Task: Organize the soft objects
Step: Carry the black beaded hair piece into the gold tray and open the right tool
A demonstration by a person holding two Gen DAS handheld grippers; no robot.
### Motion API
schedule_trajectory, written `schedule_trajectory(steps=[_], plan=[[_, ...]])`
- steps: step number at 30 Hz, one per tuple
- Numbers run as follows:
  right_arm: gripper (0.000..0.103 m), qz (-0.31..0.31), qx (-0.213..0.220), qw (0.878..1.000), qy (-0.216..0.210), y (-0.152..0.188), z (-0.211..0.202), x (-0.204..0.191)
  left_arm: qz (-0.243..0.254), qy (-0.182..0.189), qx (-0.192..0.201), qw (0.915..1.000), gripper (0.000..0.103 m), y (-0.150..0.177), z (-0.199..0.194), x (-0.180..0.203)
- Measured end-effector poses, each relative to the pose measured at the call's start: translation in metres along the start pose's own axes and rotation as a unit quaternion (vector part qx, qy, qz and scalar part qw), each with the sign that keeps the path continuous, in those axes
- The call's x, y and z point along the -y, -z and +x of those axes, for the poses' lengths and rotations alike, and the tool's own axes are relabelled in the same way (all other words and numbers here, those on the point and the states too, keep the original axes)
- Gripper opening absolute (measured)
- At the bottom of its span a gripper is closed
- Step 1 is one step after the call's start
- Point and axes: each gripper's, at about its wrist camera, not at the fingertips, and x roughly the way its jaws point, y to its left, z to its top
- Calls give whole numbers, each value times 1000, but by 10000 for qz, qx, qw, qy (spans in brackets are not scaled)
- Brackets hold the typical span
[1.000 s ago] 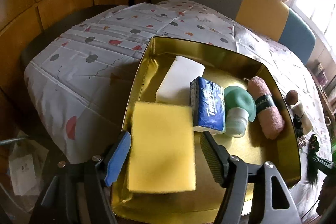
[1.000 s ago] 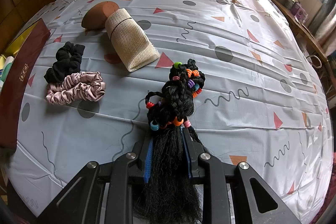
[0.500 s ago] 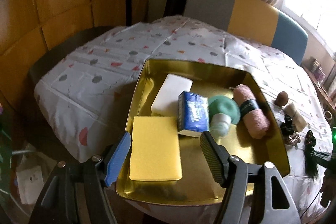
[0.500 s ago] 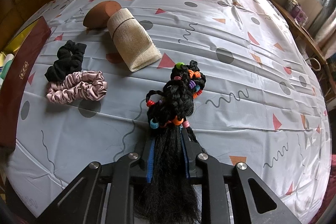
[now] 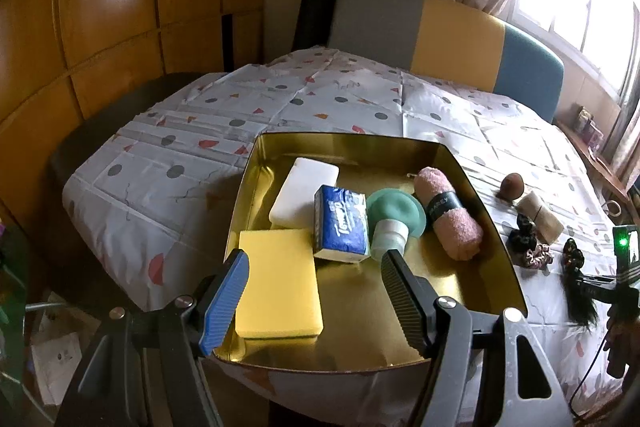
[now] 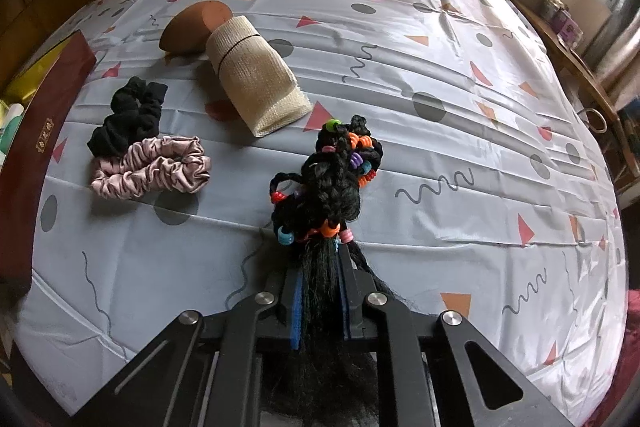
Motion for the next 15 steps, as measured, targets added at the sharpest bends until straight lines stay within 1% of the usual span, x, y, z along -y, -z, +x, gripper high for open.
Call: schedule_trajectory(steps=[4,9,13,15], plan=[[13,103,96,9999,-78,-2,-8,0,-25,-18,-26,10000,70,3,2,-4],[12,146,440,9982,-386,-8,-35,-11,-80,-27,-59,9999,70,5,5,-8],[12,-12,763,9940,-787,-17,-63,-36,-148,-8,-111,9998,70,7,7,-12],[12,-158,934,9903,-1014,-22,-79,-57,-170,-5,-123,9998,70,7,8,-14]])
